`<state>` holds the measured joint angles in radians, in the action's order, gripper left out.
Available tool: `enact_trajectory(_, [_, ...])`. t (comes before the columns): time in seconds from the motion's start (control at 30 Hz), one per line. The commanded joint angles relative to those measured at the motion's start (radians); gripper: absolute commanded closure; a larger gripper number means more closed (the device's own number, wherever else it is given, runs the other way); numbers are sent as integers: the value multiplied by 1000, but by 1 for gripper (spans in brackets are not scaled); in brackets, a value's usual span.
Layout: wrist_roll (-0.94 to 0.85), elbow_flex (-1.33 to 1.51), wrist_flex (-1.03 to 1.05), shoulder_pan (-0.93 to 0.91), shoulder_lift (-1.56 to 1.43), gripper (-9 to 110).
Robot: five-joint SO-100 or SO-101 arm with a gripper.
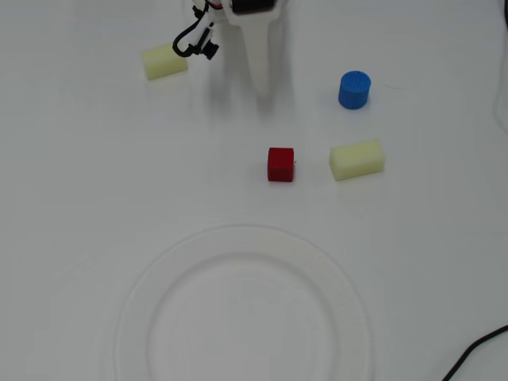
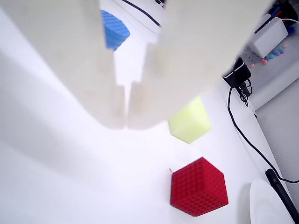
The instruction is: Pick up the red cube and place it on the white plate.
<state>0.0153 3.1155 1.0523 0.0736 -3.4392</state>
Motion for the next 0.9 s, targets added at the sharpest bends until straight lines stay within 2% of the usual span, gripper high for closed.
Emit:
enact_trajectory(0.0, [18, -48, 5, -3, 23, 102])
enact_trajectory(0.2, [12, -477, 20, 48, 565, 102])
enact_trajectory(0.33, [-11, -660, 12, 130, 796, 102])
enact_trajectory(0.5, [-32, -874, 71, 160, 1098, 94])
enact_trajectory(0.67, [-40, -930, 52, 144, 1255, 81])
enact_trajectory(0.87, [-32, -957, -25, 118, 1410, 73])
